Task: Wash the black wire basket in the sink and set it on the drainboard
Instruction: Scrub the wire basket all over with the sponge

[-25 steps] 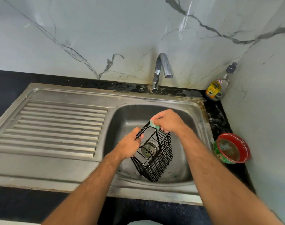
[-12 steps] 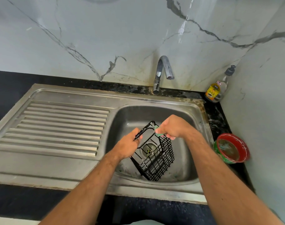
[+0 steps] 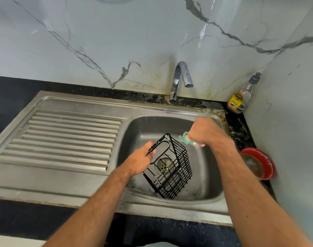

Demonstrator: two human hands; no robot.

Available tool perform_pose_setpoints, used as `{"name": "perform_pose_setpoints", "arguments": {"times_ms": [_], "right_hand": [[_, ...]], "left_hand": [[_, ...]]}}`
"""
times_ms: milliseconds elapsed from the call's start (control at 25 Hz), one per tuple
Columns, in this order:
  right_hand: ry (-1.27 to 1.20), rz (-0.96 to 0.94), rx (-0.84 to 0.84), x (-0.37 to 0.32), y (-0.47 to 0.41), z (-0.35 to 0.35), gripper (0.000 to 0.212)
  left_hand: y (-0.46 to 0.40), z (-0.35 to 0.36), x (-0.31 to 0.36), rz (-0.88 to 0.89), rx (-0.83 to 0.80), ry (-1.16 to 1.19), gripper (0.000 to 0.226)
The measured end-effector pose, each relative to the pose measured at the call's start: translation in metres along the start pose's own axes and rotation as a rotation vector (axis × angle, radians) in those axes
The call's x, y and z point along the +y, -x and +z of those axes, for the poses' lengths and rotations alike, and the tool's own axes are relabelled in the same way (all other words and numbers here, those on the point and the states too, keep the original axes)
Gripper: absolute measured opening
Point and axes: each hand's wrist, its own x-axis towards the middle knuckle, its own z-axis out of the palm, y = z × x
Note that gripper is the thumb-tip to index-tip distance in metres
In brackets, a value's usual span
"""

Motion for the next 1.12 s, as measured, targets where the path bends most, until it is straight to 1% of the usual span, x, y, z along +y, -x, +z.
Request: {"name": "perform_pose_setpoints", "arguments": {"times_ms": [40, 80, 160, 200, 320, 520, 560, 760, 880, 1000, 1080, 1120], "right_hand": [[0.006, 0.008, 0.009, 0.002, -0.002, -0.001, 0.018], [0.011, 0.005, -0.017, 0.002, -0.005, 0.001, 0.018], [-0.032, -0.028, -0.120, -0.004, -0.008, 0.009, 0.019], [-0.073, -0.049, -0.139, -0.007, -0.010, 0.013, 0.017], [-0.206, -0.069, -0.104, -0.012, -0.019, 0.024, 0.013], [-0.357, -0.010, 0.001, -0.017, -0.014, 0.038, 0.019], [-0.372, 0.011, 0.003, -0.012, -0.011, 0.036, 0.017], [-0.295, 0.006, -0.174, 0.015, 0.008, 0.019, 0.015], [-0.265, -0.015, -0.165, 0.008, 0.004, 0.017, 0.014], [-0.354, 0.008, -0.140, -0.002, -0.002, 0.020, 0.011], [-0.414, 0.007, -0.135, -0.006, -0.004, 0.025, 0.013], [-0.428, 0.000, -0.138, -0.007, -0.004, 0.027, 0.013]], "left_hand": [[0.001, 0.000, -0.001, 0.000, 0.001, 0.003, 0.010], [0.001, 0.000, -0.001, -0.001, 0.000, 0.003, 0.010], [0.001, -0.001, -0.001, 0.000, -0.011, -0.005, 0.010], [0.001, -0.002, 0.001, 0.003, -0.019, -0.017, 0.010], [-0.002, -0.006, 0.002, -0.003, -0.043, -0.025, 0.012], [-0.003, -0.006, 0.004, -0.008, -0.042, -0.002, 0.008], [-0.003, -0.006, 0.003, -0.013, -0.036, 0.004, 0.008], [-0.002, -0.009, 0.000, -0.033, -0.009, 0.021, 0.006], [-0.002, -0.007, 0.000, -0.026, -0.011, 0.028, 0.005], [0.002, -0.010, -0.001, -0.041, -0.008, 0.054, 0.011], [0.004, -0.010, -0.004, -0.032, -0.020, 0.045, 0.006], [0.004, -0.009, -0.006, -0.024, -0.024, 0.039, 0.009]]}}
